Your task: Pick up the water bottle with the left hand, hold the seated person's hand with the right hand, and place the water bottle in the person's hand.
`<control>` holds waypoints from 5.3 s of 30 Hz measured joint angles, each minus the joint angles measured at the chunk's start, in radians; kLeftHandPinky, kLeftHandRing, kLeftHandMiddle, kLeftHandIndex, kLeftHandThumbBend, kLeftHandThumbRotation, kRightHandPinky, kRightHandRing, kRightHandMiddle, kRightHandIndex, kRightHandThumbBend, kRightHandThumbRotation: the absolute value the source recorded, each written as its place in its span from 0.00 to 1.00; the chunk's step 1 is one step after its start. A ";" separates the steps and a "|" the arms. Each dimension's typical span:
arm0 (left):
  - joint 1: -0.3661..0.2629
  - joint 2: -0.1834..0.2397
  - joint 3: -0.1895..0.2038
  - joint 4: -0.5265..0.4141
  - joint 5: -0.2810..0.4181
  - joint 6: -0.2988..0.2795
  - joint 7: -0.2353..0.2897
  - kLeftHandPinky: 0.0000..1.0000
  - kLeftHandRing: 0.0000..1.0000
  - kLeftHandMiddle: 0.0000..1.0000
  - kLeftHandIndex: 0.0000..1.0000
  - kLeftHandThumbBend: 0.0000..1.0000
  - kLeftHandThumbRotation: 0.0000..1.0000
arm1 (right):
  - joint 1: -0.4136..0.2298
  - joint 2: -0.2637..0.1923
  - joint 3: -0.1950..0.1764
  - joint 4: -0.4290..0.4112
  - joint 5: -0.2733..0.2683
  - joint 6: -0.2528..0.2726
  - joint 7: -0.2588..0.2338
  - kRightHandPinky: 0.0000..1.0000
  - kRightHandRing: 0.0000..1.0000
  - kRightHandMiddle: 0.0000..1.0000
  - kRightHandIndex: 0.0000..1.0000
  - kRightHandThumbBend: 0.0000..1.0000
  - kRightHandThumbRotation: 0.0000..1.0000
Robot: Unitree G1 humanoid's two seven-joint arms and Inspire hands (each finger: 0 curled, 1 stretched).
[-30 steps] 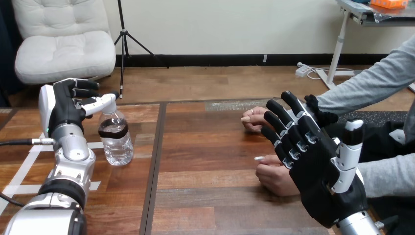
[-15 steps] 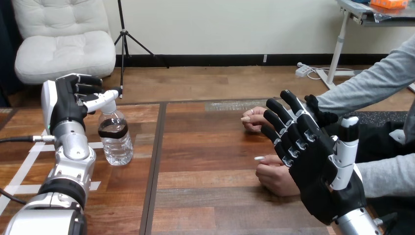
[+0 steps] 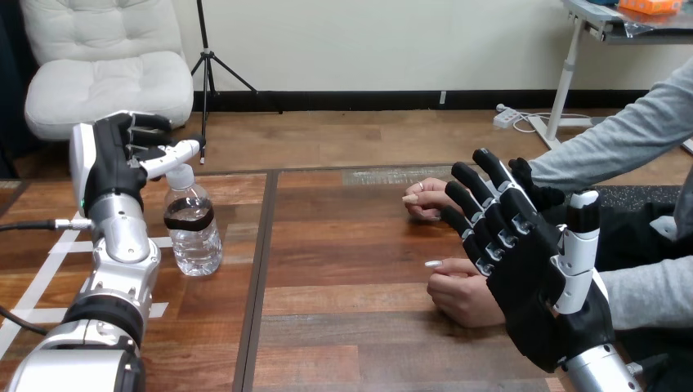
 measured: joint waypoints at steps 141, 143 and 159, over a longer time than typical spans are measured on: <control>0.000 -0.004 -0.081 0.015 0.038 0.227 -0.049 1.00 1.00 1.00 1.00 1.00 0.44 | 0.002 0.003 0.000 0.000 0.014 0.000 0.025 1.00 1.00 0.97 1.00 0.92 1.00; 0.000 -0.005 -0.082 0.015 0.040 0.227 -0.046 1.00 1.00 1.00 1.00 1.00 0.43 | 0.002 0.003 0.000 0.000 0.014 0.000 0.026 1.00 1.00 0.97 1.00 0.92 1.00; 0.004 -0.019 -0.081 0.016 0.041 0.227 -0.045 1.00 1.00 1.00 1.00 1.00 0.41 | 0.009 0.003 0.000 0.000 0.014 0.001 0.026 1.00 1.00 0.97 1.00 0.93 1.00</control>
